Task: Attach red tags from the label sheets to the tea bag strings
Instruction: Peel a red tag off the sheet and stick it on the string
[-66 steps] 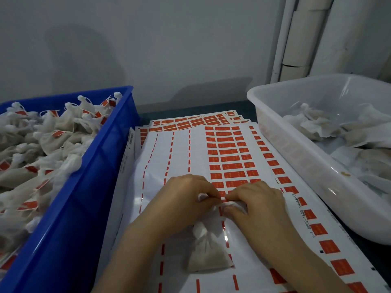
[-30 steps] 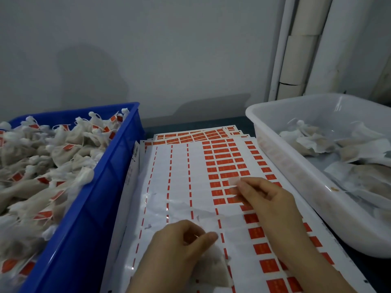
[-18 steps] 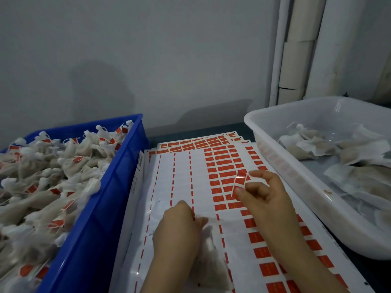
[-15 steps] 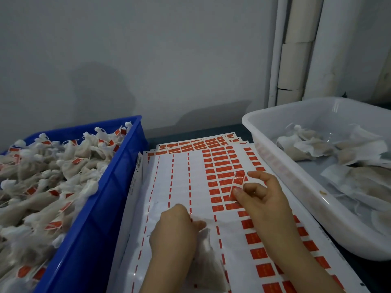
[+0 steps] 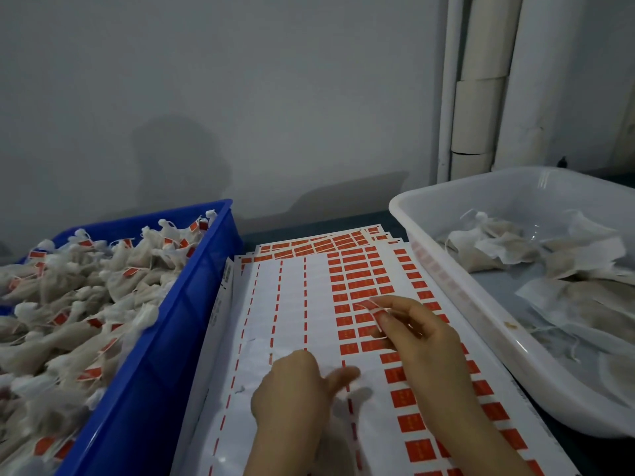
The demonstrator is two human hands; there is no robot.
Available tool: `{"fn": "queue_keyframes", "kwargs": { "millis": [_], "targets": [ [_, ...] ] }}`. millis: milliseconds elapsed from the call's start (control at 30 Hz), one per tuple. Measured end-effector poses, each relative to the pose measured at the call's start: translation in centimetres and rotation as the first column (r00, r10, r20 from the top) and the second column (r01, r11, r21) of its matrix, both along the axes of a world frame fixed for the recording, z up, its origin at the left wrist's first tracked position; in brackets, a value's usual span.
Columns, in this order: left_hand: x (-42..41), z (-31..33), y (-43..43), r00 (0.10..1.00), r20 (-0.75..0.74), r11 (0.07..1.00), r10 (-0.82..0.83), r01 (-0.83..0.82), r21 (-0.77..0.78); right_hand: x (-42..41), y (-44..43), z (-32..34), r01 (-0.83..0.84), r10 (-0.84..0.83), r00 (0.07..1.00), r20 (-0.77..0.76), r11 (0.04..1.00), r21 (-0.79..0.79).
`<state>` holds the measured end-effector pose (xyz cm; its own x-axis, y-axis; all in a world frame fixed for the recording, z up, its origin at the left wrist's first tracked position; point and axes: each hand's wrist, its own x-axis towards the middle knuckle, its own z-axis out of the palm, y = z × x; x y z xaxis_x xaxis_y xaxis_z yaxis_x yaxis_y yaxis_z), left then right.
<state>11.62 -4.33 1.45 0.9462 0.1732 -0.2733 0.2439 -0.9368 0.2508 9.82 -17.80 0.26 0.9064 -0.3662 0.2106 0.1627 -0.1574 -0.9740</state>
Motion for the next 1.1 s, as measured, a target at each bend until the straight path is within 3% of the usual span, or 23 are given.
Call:
{"fn": "queue_keyframes", "kwargs": {
  "millis": [67, 167, 300, 433, 533, 633, 767, 967, 1100],
  "targets": [
    [0.1, 0.1, -0.6, 0.997, -0.077, 1.000, -0.028, 0.027, -0.009, -0.1, 0.1, 0.1, -0.001, 0.001, 1.000, -0.009, 1.000, 0.009],
    [0.5, -0.1, -1.0, 0.997, -0.059, 0.994, -0.043, 0.037, -0.100, -0.2, 0.0, 0.2, -0.004, 0.004, 1.000, -0.018, 1.000, 0.018],
    [0.6, 0.6, -0.4, 0.998, 0.015, 0.902, -0.057, 0.058, -0.428, -0.1, -0.1, 0.5, 0.011, -0.011, 1.000, -0.015, 1.000, -0.002],
    [0.6, 0.6, 0.6, 0.999, 0.038, 0.687, 0.008, 0.022, -0.727, 0.1, -0.3, 0.5, 0.052, -0.048, 0.996, -0.068, 0.997, 0.048],
    [0.5, 0.4, 1.0, 0.994, -0.051, 0.428, 0.093, -0.086, -0.899, 0.0, -0.3, 0.5, 0.075, -0.065, 0.994, -0.091, 0.991, 0.110],
    [0.4, 0.1, 1.1, 0.987, -0.092, 0.267, 0.133, -0.125, -0.956, -0.1, -0.3, 0.6, 0.063, -0.051, 0.993, -0.109, 0.992, 0.113],
    [0.2, -0.2, 0.9, 0.993, -0.041, 0.179, 0.108, -0.060, -0.982, -0.4, 0.5, 0.9, -0.057, 0.059, 0.996, -0.069, 0.998, 0.024],
    [-0.4, -0.6, 1.2, 0.998, -0.003, 0.027, 0.060, -0.005, -1.000, -1.3, 1.5, 1.1, -0.255, 0.256, 0.966, -0.044, 0.967, 0.010],
    [-0.6, -0.7, 1.4, 0.999, 0.001, -0.044, 0.036, 0.003, -0.999, -1.4, 1.8, 1.0, -0.301, 0.302, 0.953, -0.010, 0.952, 0.047]
  ]
}}
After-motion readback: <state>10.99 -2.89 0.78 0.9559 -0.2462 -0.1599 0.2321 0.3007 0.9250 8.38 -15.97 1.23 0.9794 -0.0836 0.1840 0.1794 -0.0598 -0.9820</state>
